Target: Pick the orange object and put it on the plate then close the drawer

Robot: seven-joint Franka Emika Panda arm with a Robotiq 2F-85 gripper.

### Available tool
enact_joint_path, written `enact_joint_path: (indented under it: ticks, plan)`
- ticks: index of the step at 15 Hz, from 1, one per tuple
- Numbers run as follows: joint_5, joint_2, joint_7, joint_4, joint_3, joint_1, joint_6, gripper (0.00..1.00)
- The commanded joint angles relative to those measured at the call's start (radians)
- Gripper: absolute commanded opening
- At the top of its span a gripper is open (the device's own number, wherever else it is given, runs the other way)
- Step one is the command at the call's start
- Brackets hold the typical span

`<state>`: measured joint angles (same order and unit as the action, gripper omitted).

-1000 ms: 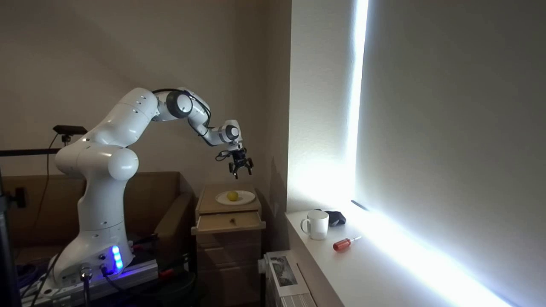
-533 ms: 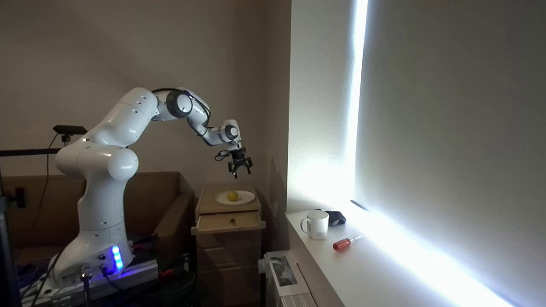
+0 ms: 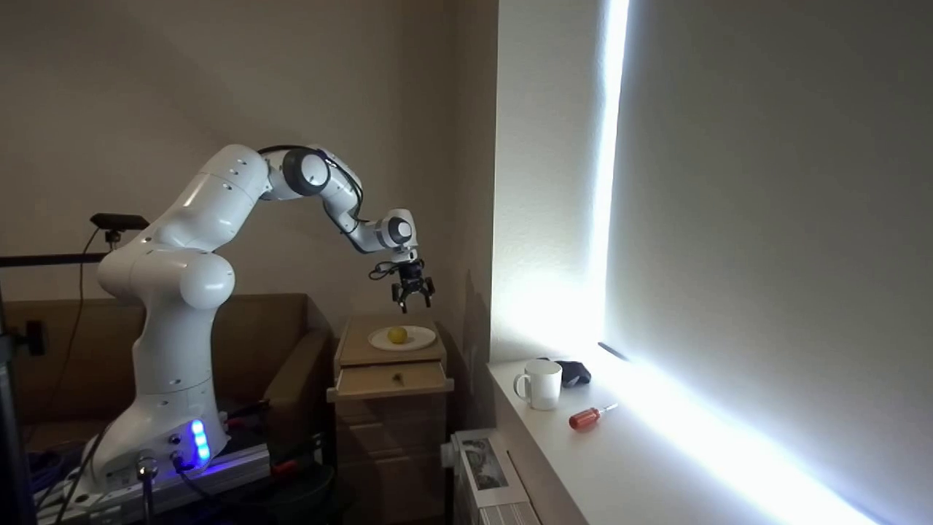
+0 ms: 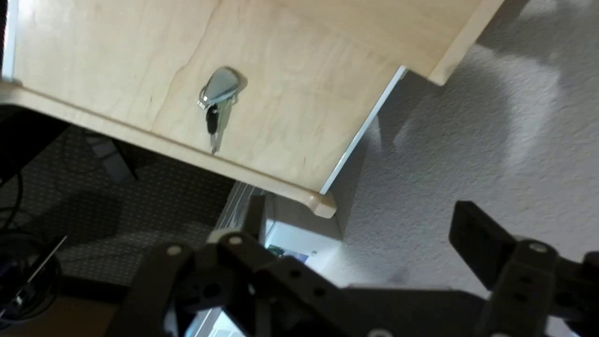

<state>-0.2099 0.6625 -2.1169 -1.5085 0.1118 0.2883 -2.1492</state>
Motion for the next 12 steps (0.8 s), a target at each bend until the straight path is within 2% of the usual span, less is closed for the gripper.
enact_joint_path:
  ticks: [1,5,7,11,12]
  plan:
    - [0.032,-0.142,0.14,-0.241,-0.026,-0.096,-0.026,1.0]
    - [0.121,-0.214,0.328,-0.421,-0.023,-0.221,-0.051,1.0]
    - [0.144,-0.2,0.469,-0.483,-0.016,-0.273,-0.086,1.0]
    - [0.167,-0.078,0.662,-0.543,-0.006,-0.327,-0.204,1.0]
    - [0.196,-0.056,0.696,-0.566,-0.012,-0.338,-0.274,1.0]
